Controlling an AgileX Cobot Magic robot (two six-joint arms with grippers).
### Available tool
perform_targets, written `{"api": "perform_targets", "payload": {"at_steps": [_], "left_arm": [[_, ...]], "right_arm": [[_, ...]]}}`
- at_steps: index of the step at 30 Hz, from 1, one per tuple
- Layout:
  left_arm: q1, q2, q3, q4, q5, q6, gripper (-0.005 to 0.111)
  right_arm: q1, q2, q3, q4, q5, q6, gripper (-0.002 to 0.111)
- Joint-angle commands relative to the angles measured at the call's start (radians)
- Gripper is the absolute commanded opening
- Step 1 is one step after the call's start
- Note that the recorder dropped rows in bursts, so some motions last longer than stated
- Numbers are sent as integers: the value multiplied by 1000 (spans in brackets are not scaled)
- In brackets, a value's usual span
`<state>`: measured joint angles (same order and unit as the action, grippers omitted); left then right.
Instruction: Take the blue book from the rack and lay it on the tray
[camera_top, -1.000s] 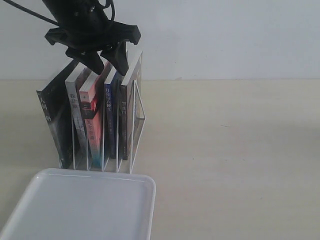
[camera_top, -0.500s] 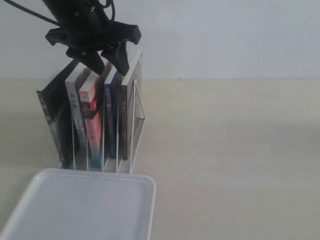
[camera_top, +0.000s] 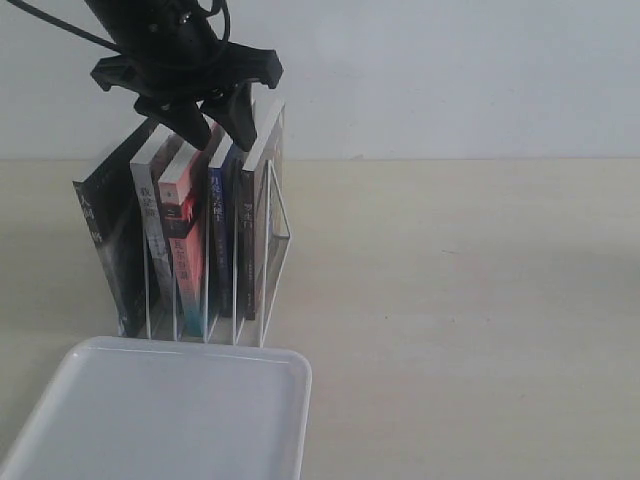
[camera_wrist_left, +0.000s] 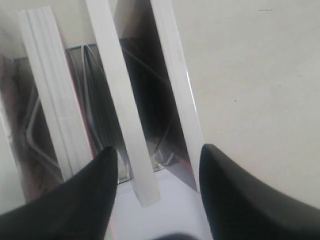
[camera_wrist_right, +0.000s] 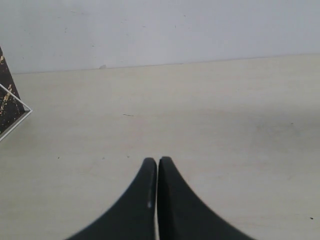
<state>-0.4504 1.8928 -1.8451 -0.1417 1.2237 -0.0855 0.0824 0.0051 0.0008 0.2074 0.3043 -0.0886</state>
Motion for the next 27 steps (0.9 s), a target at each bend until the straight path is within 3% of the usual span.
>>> {"api": "perform_targets", "payload": {"at_steps": [1, 19, 27], "left_arm": [[-1, 13, -3, -5, -3, 0, 48], [-1, 17, -4, 3, -3, 27, 47], [-1, 14, -4, 3, -3, 27, 26]], "right_arm": [[-3, -5, -1, -5, -2, -1, 0], [-3, -5, -1, -3, -16, -1, 0], [-3, -5, -1, -3, -16, -1, 0]]}}
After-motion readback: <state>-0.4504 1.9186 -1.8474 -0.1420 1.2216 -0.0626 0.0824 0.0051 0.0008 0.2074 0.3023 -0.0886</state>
